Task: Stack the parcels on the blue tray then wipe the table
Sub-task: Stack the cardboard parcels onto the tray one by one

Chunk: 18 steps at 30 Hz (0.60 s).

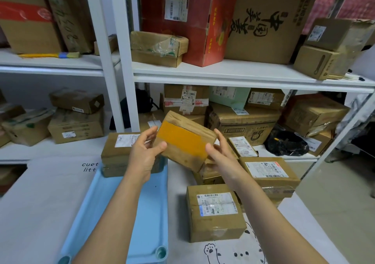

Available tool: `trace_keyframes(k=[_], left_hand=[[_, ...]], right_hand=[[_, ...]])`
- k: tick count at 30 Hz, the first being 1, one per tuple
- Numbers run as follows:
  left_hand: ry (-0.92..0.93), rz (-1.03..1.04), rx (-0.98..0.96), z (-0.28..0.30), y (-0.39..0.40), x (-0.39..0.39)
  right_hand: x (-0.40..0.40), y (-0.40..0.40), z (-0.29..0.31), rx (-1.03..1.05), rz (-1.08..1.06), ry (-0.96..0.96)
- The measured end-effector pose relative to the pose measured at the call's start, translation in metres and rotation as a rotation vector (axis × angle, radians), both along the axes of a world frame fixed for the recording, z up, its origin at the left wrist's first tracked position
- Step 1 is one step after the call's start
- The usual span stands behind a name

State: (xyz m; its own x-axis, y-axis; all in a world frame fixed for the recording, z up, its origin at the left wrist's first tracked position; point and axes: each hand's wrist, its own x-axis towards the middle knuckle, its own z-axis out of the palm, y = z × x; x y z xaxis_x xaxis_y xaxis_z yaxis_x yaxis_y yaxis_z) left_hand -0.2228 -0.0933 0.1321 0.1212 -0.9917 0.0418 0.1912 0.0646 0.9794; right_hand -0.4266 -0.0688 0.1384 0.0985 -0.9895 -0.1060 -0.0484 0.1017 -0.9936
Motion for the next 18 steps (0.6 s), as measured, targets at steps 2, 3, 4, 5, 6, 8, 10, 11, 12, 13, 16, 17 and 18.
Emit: trace_keyframes(k=[2, 3, 4, 5, 6, 8, 10, 11, 12, 13, 16, 17, 18], left_hand=[[-0.031, -0.017, 0.008, -0.003, 0.003, 0.000], [-0.048, -0.015, 0.014, -0.005, 0.004, 0.000], [-0.065, -0.010, 0.023, -0.007, 0.006, 0.001], [-0.081, -0.005, 0.040, -0.010, 0.007, 0.002], [-0.083, -0.006, 0.065, -0.012, 0.008, 0.003], [-0.048, -0.026, 0.133, -0.015, 0.010, 0.005], [-0.005, -0.045, 0.195, -0.018, 0.010, 0.004], [-0.011, -0.045, 0.224, -0.021, 0.009, 0.003], [-0.034, -0.034, 0.252, -0.023, 0.009, 0.002], [-0.058, -0.017, 0.269, -0.026, 0.008, 0.002], [-0.062, 0.002, 0.275, -0.033, 0.007, 0.000], [-0.045, -0.012, 0.267, -0.035, 0.006, 0.000], [-0.031, -0.030, 0.261, -0.036, 0.005, 0.000]], right_hand=[[0.004, -0.004, 0.001, 0.001, -0.112, -0.061], [0.004, -0.006, -0.001, -0.006, -0.146, -0.080], [0.006, -0.007, -0.002, -0.014, -0.166, -0.105], [0.007, -0.008, -0.004, -0.016, -0.179, -0.136], [0.008, -0.008, -0.006, -0.018, -0.188, -0.175], [0.010, -0.007, -0.010, -0.022, -0.218, -0.243], [0.010, -0.007, -0.014, -0.047, -0.255, -0.226], [0.010, -0.008, -0.017, -0.055, -0.254, -0.208], [0.010, -0.008, -0.019, -0.054, -0.241, -0.206], [0.009, -0.008, -0.022, -0.046, -0.228, -0.215], [0.007, -0.006, -0.025, -0.021, -0.211, -0.245], [0.006, -0.007, -0.026, -0.015, -0.211, -0.239], [0.006, -0.007, -0.025, -0.009, -0.216, -0.222]])
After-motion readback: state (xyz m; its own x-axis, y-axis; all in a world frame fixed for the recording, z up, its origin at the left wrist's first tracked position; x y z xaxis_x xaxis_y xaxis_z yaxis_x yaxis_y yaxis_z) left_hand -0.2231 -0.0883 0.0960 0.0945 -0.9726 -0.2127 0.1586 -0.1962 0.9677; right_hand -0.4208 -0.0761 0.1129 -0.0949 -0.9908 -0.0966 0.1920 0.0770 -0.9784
